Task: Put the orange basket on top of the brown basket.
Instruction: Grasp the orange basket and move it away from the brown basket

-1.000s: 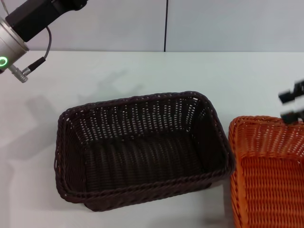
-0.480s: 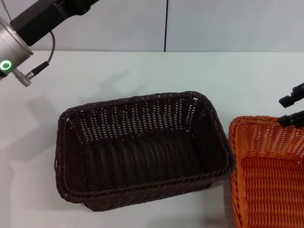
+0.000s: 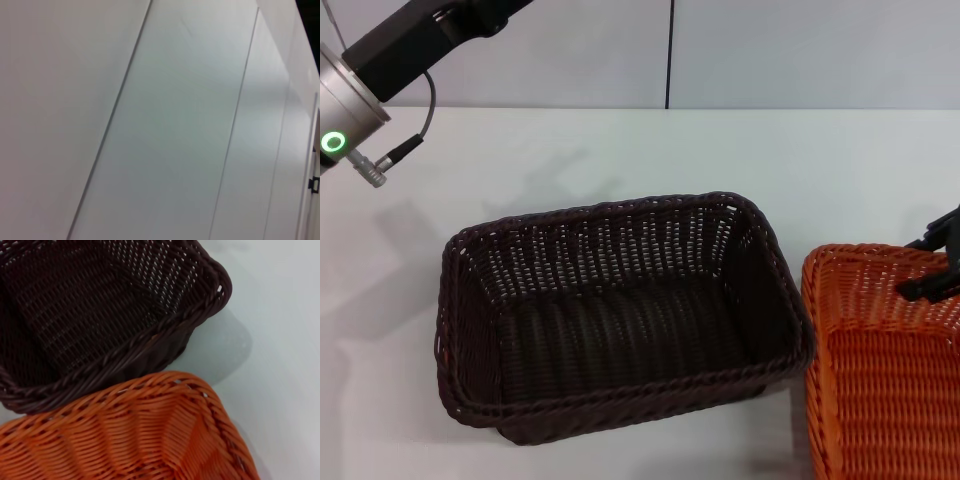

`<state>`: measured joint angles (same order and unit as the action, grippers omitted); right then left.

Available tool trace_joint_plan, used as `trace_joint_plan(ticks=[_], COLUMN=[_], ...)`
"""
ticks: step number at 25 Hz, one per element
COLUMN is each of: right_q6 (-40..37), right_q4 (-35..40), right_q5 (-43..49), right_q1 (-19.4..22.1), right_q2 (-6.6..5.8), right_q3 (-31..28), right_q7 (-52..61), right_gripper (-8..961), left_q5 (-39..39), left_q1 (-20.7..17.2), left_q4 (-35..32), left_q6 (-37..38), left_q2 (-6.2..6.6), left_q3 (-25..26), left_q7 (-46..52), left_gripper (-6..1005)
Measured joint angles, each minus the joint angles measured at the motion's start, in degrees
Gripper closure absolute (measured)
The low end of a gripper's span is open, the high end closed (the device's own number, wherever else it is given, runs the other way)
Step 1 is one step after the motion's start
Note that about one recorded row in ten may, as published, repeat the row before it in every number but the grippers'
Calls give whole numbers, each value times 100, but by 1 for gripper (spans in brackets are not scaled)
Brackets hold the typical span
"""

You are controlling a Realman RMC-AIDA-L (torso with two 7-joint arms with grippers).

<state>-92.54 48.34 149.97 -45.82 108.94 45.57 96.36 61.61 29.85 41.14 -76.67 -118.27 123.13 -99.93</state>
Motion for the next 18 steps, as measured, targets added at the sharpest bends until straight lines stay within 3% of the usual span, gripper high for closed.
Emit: trace_joint_plan(ticks=[4, 9, 12, 18], right_q6=[206, 303, 287, -130], right_q4=[-326, -200, -126, 219], right_q5=[17, 32, 34, 130], right_q1=[-98, 14, 82, 298], right_q2=[38, 154, 160, -56], right_q3=[7, 15, 15, -121], right_q7=[-25, -28, -28, 89], right_gripper=[557, 571, 588, 653], left_q5=[-1, -3, -4, -9], left_q1=[79, 72, 66, 1], left_q4=[-181, -229, -259, -343], left_q6=[21, 28, 29, 36], left_q2=[11, 10, 8, 13], left_q3=[50, 119, 160, 384], left_q7=[-26, -40, -42, -48], left_gripper=[161, 163, 164, 167])
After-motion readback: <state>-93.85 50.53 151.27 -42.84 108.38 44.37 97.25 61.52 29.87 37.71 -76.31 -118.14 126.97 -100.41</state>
